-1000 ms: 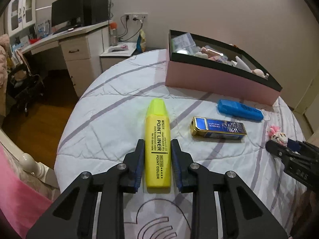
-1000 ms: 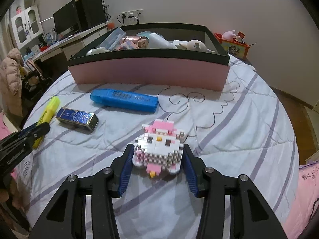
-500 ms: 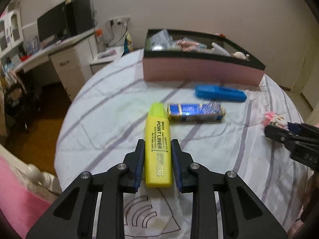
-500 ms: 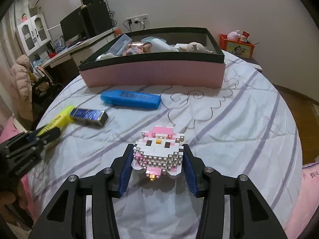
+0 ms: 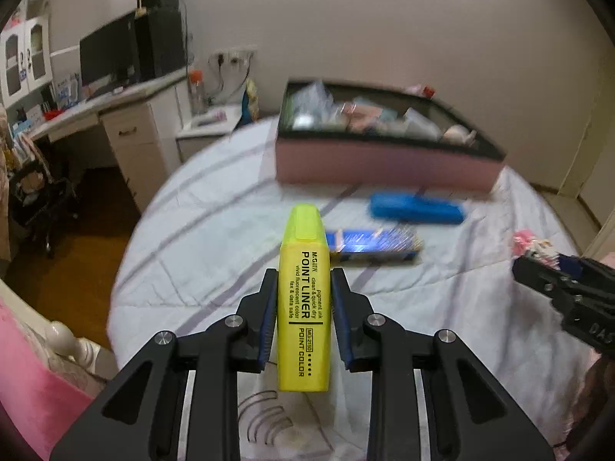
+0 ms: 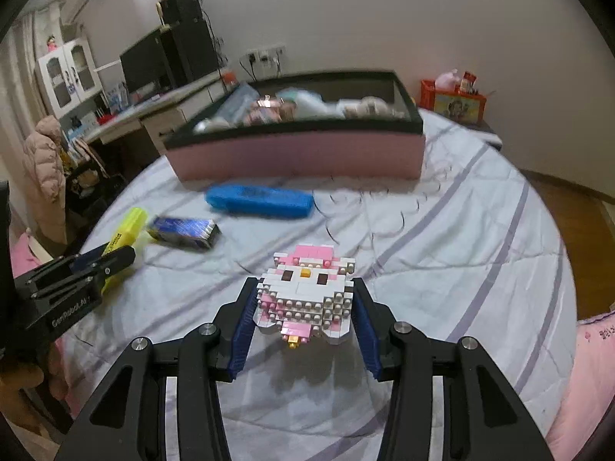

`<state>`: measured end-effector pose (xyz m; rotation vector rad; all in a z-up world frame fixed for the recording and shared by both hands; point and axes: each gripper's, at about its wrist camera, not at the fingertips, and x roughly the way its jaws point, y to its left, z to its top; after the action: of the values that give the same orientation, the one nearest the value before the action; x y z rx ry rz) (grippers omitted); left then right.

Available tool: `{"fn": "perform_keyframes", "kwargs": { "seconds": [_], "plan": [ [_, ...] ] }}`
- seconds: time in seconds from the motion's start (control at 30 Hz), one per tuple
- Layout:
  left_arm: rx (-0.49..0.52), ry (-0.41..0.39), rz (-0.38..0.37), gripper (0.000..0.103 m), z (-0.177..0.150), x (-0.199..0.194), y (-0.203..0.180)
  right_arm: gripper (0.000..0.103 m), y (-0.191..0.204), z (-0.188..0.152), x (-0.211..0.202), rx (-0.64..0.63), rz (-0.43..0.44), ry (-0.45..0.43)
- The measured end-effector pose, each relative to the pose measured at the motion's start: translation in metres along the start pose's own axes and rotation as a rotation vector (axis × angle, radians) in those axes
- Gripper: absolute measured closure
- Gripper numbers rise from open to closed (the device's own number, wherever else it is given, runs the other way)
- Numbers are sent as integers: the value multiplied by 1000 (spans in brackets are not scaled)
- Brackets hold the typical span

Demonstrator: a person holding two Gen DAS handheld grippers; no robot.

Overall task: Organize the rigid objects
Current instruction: 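Carry the highlighter and block figure into the pink tray box and release both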

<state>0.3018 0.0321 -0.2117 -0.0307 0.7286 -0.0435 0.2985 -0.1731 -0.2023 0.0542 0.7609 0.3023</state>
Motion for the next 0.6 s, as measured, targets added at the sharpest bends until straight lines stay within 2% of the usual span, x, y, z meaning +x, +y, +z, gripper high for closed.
{"fn": "perform_keyframes", "kwargs": {
  "seconds": [0.2,0.33,0.53,0.6],
  "plan": [
    [42,-161,-31,76,28,-57,-24,55,23,17,-48,-41,26,-157],
    [60,-242,-43,76,42,-86,-38,55,33,28,-82,-56,10,-268],
    [92,-283,-66,76,53,-101,-57,55,38,39,-108,-65,-4,-359],
    [101,-293,-71,76,58,-103,-63,55,39,43,-110,-73,-12,-361]
  ]
}}
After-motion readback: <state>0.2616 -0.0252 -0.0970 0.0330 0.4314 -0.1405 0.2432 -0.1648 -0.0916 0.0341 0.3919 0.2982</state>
